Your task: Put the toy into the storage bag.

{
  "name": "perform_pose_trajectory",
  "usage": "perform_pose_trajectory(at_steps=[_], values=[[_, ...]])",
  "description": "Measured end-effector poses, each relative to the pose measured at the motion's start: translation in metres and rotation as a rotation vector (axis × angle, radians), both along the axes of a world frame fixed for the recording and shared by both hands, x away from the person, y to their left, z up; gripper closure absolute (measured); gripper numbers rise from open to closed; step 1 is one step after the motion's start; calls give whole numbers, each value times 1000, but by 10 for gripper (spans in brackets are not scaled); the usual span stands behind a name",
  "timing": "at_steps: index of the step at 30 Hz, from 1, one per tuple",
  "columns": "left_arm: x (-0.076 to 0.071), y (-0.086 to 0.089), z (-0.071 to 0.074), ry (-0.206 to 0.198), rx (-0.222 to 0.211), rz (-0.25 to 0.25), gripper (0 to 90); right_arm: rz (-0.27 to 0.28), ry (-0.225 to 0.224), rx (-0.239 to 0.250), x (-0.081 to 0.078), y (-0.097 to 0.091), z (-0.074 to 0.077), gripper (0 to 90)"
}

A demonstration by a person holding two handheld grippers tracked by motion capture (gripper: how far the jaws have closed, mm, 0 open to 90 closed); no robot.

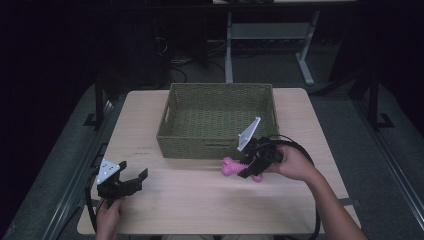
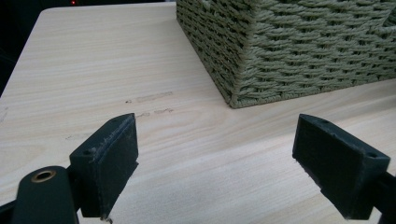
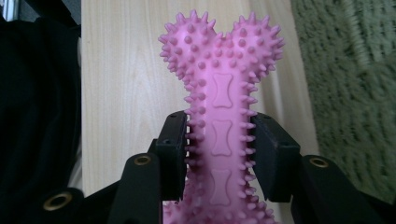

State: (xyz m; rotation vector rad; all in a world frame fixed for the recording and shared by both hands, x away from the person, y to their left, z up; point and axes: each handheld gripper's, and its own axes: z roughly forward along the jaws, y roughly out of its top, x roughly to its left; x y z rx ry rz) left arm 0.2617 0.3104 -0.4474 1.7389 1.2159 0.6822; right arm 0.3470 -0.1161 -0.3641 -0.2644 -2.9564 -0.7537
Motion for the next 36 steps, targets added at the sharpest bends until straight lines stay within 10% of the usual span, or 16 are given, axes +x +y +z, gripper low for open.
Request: perform_pose_trajectory(at_steps=[36], values=[[0, 1, -1, 7, 4, 0, 138, -26, 2, 40, 36, -6, 47, 582]])
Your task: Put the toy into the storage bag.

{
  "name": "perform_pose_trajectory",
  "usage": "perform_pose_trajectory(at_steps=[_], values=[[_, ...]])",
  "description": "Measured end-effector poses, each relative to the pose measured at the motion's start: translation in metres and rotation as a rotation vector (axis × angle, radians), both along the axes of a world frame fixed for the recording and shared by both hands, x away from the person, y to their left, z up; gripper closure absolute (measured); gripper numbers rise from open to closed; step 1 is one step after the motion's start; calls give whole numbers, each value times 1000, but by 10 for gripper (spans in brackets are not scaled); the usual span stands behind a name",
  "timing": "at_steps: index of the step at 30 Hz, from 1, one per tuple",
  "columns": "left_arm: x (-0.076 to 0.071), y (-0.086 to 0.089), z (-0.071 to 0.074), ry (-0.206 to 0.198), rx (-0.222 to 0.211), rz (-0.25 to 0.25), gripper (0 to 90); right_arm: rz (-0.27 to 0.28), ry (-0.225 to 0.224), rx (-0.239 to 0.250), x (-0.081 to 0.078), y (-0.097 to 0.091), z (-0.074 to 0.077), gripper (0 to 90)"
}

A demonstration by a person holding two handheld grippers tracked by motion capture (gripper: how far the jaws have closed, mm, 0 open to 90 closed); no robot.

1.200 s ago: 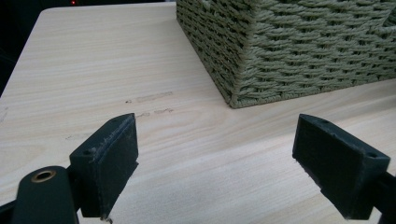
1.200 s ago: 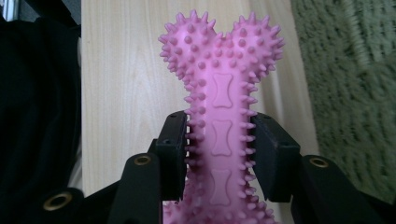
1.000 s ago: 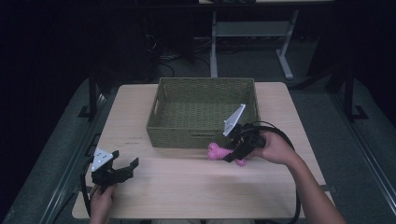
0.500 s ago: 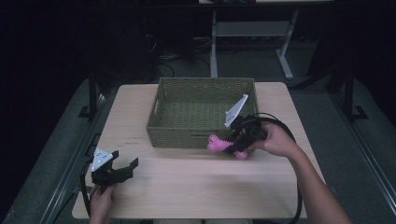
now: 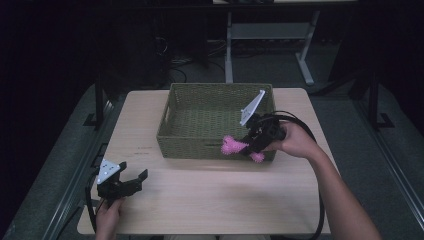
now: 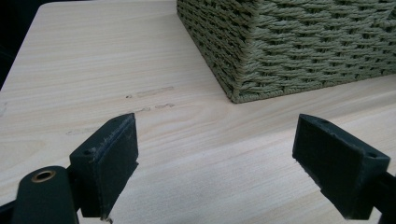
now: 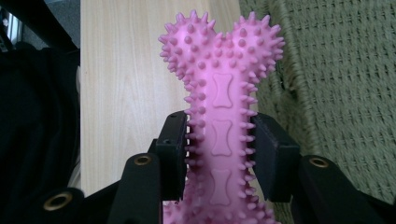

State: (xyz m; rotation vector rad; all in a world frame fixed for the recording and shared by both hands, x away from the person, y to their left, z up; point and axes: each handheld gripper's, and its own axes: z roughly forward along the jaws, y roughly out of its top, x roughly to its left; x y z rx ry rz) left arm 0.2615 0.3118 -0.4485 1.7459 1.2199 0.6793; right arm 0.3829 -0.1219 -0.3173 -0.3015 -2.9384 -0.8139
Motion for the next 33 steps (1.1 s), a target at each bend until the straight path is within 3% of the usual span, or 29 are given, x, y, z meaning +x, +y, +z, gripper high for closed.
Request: perform_pose_trajectory(at_steps=[18, 33], values=[[1, 1, 0, 2, 0, 3, 139, -6, -27, 10, 15, 7, 14, 583], [1, 0, 0, 2, 0, -3, 138, -41, -30, 1, 40, 8, 27, 583]])
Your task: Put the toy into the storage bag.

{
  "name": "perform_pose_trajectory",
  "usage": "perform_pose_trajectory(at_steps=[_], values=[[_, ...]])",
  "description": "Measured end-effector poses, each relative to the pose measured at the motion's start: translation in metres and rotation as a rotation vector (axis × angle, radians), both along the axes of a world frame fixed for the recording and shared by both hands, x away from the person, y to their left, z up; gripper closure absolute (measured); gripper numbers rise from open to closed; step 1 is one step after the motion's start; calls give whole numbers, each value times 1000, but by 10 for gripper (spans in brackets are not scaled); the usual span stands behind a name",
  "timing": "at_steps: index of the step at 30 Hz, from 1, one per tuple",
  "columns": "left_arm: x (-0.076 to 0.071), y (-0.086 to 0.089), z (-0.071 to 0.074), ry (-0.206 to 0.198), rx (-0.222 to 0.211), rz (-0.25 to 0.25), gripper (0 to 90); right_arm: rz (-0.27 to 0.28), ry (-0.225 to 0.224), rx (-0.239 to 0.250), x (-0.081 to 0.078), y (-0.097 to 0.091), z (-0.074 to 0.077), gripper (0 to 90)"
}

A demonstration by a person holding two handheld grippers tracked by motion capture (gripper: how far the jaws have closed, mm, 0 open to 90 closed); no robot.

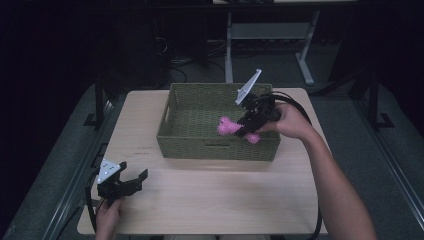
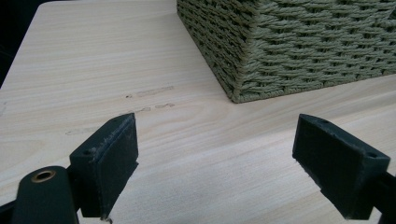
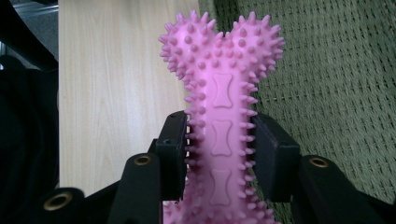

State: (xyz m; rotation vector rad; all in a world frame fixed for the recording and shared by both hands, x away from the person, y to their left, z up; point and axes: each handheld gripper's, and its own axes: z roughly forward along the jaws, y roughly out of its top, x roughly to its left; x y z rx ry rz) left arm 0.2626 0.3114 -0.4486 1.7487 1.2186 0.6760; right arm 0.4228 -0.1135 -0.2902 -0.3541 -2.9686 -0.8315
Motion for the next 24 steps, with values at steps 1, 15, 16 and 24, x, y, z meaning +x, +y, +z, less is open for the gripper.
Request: perform_pose_trajectory(at_steps=[1, 15, 16, 24], values=[[0, 0, 0, 0, 0, 0, 138, -6, 0, -14, 2, 1, 0, 583], [0, -1, 0, -2, -1, 1, 139, -30, 33, -37, 24, 9, -12, 582], [1, -1, 0, -2, 0, 0, 138, -37, 37, -41, 25, 9, -14, 582], [1, -1, 0, -1, -1, -2, 139, -58, 58, -44, 39, 7, -22, 582]])
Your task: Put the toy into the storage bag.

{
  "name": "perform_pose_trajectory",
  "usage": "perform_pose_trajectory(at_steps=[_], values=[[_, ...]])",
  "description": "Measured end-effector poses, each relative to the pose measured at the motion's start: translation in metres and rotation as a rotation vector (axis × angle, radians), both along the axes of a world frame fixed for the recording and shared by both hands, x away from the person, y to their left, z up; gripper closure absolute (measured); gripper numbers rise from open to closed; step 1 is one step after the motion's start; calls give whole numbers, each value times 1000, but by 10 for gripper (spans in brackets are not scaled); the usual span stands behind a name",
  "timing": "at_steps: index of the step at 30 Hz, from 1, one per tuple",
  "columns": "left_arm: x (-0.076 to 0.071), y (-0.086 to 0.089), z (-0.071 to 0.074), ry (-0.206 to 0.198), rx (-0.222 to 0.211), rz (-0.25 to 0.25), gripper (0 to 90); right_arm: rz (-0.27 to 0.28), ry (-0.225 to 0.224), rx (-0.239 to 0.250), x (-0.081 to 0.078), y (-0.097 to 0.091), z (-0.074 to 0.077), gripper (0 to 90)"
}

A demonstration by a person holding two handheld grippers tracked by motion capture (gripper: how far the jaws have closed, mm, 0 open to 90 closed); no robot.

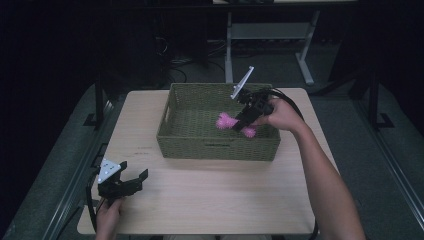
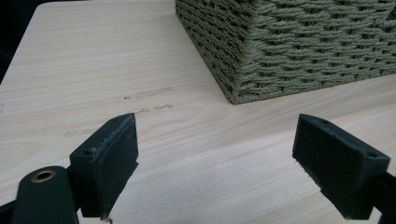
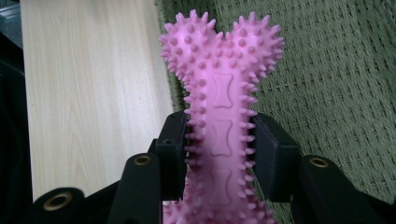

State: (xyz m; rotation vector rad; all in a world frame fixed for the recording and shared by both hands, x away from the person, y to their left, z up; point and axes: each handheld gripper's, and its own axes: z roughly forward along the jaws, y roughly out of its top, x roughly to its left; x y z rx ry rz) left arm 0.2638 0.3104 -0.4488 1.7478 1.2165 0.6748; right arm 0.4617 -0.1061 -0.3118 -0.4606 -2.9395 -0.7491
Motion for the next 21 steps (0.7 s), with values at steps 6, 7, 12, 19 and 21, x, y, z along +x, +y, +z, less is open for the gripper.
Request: perform_pose_trajectory(at_steps=[6, 7, 12, 19, 21], values=[[0, -1, 0, 0, 8, -8, 138, -14, 7, -11, 9, 2, -5, 581], [0, -1, 0, 0, 7, -7, 139, -16, 10, -13, 10, 3, -7, 581], [1, -1, 0, 6, 4, -4, 138, -11, 17, -31, 15, 6, -14, 581], [4, -2, -1, 8, 4, -3, 138, -24, 41, -23, 25, 7, -23, 580], [4, -2, -1, 10, 4, -5, 138, -22, 45, -32, 27, 9, -26, 580]])
